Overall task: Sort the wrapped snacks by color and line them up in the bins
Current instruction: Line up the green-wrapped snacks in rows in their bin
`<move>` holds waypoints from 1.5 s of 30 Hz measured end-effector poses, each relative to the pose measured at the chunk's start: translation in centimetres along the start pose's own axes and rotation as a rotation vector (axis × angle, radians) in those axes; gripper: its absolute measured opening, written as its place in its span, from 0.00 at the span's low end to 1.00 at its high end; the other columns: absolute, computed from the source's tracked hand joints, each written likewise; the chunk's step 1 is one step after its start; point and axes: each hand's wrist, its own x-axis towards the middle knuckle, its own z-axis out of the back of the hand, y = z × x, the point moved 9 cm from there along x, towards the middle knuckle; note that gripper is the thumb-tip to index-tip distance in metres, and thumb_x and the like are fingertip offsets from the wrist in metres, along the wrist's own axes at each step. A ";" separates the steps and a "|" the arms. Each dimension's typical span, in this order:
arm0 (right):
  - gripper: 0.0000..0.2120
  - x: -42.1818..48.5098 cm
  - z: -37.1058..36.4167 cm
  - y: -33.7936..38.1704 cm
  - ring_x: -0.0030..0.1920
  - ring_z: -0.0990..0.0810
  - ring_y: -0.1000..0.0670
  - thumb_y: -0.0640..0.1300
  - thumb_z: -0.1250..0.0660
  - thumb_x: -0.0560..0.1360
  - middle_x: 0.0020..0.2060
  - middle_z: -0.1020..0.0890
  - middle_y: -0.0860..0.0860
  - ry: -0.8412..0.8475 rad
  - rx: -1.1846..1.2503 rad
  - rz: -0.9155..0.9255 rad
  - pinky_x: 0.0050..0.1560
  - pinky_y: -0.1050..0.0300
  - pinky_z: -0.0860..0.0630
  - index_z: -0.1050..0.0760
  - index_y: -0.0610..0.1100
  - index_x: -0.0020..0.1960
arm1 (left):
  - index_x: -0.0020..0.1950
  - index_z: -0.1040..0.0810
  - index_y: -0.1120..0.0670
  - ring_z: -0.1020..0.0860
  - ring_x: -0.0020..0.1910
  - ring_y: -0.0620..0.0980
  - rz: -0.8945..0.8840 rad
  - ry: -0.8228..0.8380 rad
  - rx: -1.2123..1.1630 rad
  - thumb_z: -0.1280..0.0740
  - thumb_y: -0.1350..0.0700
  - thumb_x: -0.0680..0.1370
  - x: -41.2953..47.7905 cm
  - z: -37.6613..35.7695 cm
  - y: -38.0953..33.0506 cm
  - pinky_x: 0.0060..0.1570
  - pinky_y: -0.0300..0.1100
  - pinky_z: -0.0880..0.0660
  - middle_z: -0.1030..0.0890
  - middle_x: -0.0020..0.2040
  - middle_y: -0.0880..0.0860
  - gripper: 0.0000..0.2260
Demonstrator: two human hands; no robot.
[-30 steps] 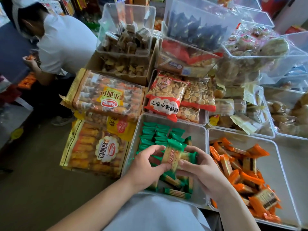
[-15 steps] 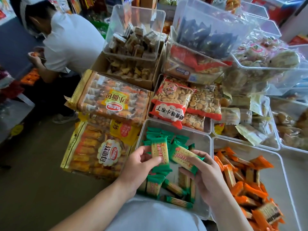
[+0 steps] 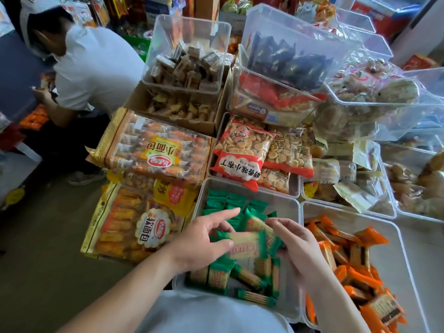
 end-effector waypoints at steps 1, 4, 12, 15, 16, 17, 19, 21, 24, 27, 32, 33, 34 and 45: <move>0.09 -0.1 -0.4 0.1 0.54 0.14 0.42 0.49 0.27 0.77 0.51 0.13 0.41 0.040 -0.031 0.000 0.61 0.37 0.20 0.15 0.43 0.52 | 0.77 0.31 0.35 0.25 0.68 0.43 -0.004 0.004 0.031 0.28 0.56 0.81 0.2 -0.1 -0.4 0.67 0.44 0.23 0.19 0.56 0.38 0.29; 0.22 -0.4 -1.8 -0.2 0.54 0.14 0.39 0.49 0.19 0.66 0.52 0.13 0.41 0.144 -0.099 0.000 0.59 0.37 0.18 0.17 0.41 0.56 | 0.75 0.28 0.38 0.22 0.63 0.42 -0.067 -0.134 0.041 0.25 0.54 0.78 0.8 0.5 -1.4 0.65 0.42 0.23 0.20 0.59 0.36 0.27; 0.18 -0.4 -1.9 -1.9 0.56 0.14 0.37 0.40 0.23 0.73 0.54 0.13 0.39 0.045 0.212 -0.035 0.60 0.37 0.19 0.21 0.37 0.60 | 0.60 0.20 0.44 0.18 0.57 0.39 -0.001 -0.275 -0.159 0.22 0.53 0.76 0.3 0.1 0.8 0.58 0.41 0.18 0.15 0.55 0.42 0.14; 0.18 -0.4 -2.4 -2.1 0.56 0.14 0.39 0.45 0.22 0.72 0.53 0.13 0.42 0.077 0.107 -0.029 0.61 0.36 0.19 0.18 0.41 0.60 | 0.61 0.19 0.44 0.16 0.55 0.43 -0.004 -0.263 -0.237 0.24 0.57 0.77 0.4 -0.4 0.6 0.57 0.46 0.17 0.14 0.54 0.42 0.15; 0.19 -0.3 -2.5 -2.0 0.56 0.14 0.40 0.45 0.21 0.71 0.53 0.13 0.43 0.103 0.055 -0.025 0.62 0.35 0.19 0.18 0.43 0.60 | 0.60 0.19 0.44 0.16 0.55 0.43 0.005 -0.273 -0.253 0.24 0.59 0.77 0.4 -0.3 0.5 0.56 0.45 0.17 0.14 0.53 0.43 0.15; 0.20 -0.3 -2.5 -1.9 0.57 0.14 0.40 0.44 0.20 0.71 0.54 0.13 0.43 0.132 0.011 -0.025 0.62 0.36 0.20 0.18 0.43 0.61 | 0.60 0.18 0.44 0.16 0.54 0.44 0.014 -0.273 -0.269 0.25 0.60 0.77 0.4 -0.2 0.5 0.55 0.45 0.17 0.14 0.53 0.43 0.15; 0.20 -0.2 -2.5 -1.5 0.56 0.14 0.43 0.41 0.21 0.72 0.53 0.12 0.45 0.201 -0.081 -0.008 0.60 0.41 0.18 0.19 0.44 0.63 | 0.59 0.18 0.44 0.16 0.54 0.45 0.019 -0.258 -0.266 0.26 0.61 0.78 0.5 -0.2 0.6 0.55 0.45 0.17 0.14 0.52 0.44 0.14; 0.21 0.0 -2.7 -1.2 0.56 0.13 0.45 0.40 0.22 0.73 0.53 0.12 0.46 0.274 -0.177 0.028 0.57 0.47 0.17 0.20 0.44 0.65 | 0.60 0.18 0.42 0.17 0.56 0.43 -0.004 -0.239 -0.171 0.25 0.58 0.77 0.7 -0.2 0.3 0.58 0.45 0.18 0.14 0.54 0.42 0.15; 0.24 0.4 -2.6 -0.5 0.58 0.15 0.47 0.42 0.21 0.74 0.56 0.13 0.51 0.307 -0.331 0.150 0.61 0.47 0.18 0.22 0.49 0.68 | 0.64 0.21 0.41 0.20 0.60 0.37 -0.037 -0.172 0.002 0.25 0.58 0.77 1.3 -0.9 -0.1 0.64 0.40 0.22 0.17 0.58 0.40 0.19; 0.23 1.1 -1.9 -0.7 0.56 0.15 0.54 0.43 0.22 0.75 0.55 0.14 0.58 0.284 -0.536 0.226 0.58 0.51 0.17 0.22 0.54 0.67 | 0.67 0.24 0.39 0.23 0.62 0.33 -0.052 -0.158 0.080 0.26 0.57 0.77 2.2 -2.0 0.0 0.65 0.37 0.24 0.19 0.62 0.37 0.22; 0.22 4.6 1.4 -3.4 0.48 0.15 0.60 0.39 0.21 0.73 0.50 0.14 0.57 -0.001 -0.520 0.179 0.48 0.64 0.18 0.24 0.52 0.63 | 0.74 0.29 0.42 0.22 0.60 0.36 0.057 -0.323 0.080 0.30 0.57 0.81 2.2 -1.3 3.1 0.58 0.35 0.22 0.24 0.67 0.39 0.23; 0.22 5.2 1.6 -4.2 0.50 0.16 0.60 0.38 0.21 0.73 0.52 0.15 0.57 -0.021 -0.495 0.153 0.48 0.66 0.19 0.25 0.53 0.62 | 0.74 0.29 0.42 0.21 0.59 0.36 0.078 -0.325 0.070 0.30 0.57 0.81 1.9 -1.3 3.9 0.58 0.36 0.22 0.24 0.66 0.39 0.23; 0.22 6.1 1.6 -5.4 0.52 0.16 0.60 0.37 0.21 0.73 0.53 0.15 0.56 -0.029 -0.482 0.125 0.51 0.65 0.20 0.25 0.53 0.60 | 0.74 0.29 0.41 0.20 0.58 0.36 0.093 -0.325 0.057 0.31 0.57 0.81 1.7 -1.2 4.5 0.58 0.37 0.21 0.23 0.66 0.39 0.23; 0.33 8.7 1.0 -10.2 0.61 0.19 0.51 0.33 0.24 0.73 0.60 0.19 0.54 -0.225 -0.400 0.092 0.57 0.55 0.19 0.33 0.50 0.71 | 0.71 0.28 0.39 0.21 0.56 0.33 0.129 -0.289 0.074 0.32 0.56 0.82 1.0 -1.2 6.8 0.49 0.27 0.25 0.22 0.64 0.38 0.20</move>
